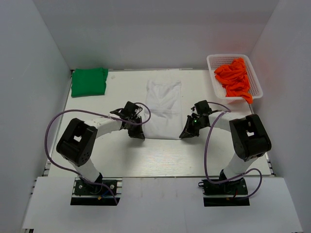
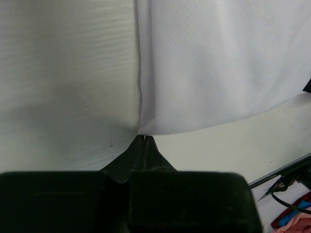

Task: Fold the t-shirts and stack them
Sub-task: Grab one side of the 2/3 rectangular tshirt with both arms

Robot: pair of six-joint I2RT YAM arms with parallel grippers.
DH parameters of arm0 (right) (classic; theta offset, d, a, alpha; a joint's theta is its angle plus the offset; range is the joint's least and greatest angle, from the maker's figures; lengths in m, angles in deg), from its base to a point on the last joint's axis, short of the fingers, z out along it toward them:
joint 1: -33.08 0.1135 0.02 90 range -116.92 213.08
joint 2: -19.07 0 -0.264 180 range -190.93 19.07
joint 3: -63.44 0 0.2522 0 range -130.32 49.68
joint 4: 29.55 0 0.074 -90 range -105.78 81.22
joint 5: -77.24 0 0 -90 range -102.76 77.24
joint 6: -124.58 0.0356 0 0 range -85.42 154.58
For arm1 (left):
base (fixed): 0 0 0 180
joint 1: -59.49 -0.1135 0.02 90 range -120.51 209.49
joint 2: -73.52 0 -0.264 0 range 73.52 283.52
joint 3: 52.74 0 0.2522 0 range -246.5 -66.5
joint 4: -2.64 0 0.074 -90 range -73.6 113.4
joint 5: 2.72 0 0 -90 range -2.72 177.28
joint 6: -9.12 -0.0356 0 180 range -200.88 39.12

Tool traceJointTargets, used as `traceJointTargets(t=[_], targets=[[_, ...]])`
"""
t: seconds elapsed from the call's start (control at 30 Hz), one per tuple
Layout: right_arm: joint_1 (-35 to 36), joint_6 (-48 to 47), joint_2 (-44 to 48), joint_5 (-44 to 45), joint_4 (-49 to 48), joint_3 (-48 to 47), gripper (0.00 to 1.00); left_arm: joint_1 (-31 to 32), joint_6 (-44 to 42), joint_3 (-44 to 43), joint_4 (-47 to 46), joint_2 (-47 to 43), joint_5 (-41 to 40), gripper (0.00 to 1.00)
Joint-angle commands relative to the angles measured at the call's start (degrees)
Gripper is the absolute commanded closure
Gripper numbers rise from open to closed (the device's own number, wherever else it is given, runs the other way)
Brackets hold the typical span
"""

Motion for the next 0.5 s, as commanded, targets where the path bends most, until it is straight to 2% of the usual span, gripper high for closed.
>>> traceJointTargets(t=[0.0, 0.2, 0.33, 0.37, 0.4, 0.43, 0.47], targets=[[0.3, -2.6, 0.0, 0.9, 1.4, -0.1, 1.0, 0.3, -1.4, 2.1, -2.8, -6.9, -2.4, 1.0], [0.9, -4.4, 3.2, 0.9, 3.6, 0.0, 1.0, 0.8, -2.6, 5.1, -2.8, -12.4, -0.9, 1.0], [0.9, -6.2, 4.3, 3.2, 5.5, 0.3, 1.0, 0.8, -2.1, 4.4, -1.3, -11.9, -1.3, 1.0], [1.0, -6.2, 4.3, 3.4, 5.2, 0.5, 1.0, 0.8, -1.5, 2.9, -0.1, -10.0, -3.1, 0.82], [0.9, -6.2, 4.1, 2.9, 5.0, 0.5, 1.0, 0.8, -1.5, 2.3, 1.1, -9.2, -4.0, 0.6], [0.9, -5.7, 3.9, 2.3, 4.4, 0.7, 1.0, 0.8, -1.5, 2.3, 1.1, -9.2, -4.0, 0.14], [1.1, -5.6, 3.4, 1.9, 4.0, 0.9, 1.0, 0.8, -1.5, 2.3, 0.3, -8.5, -4.1, 0.09]])
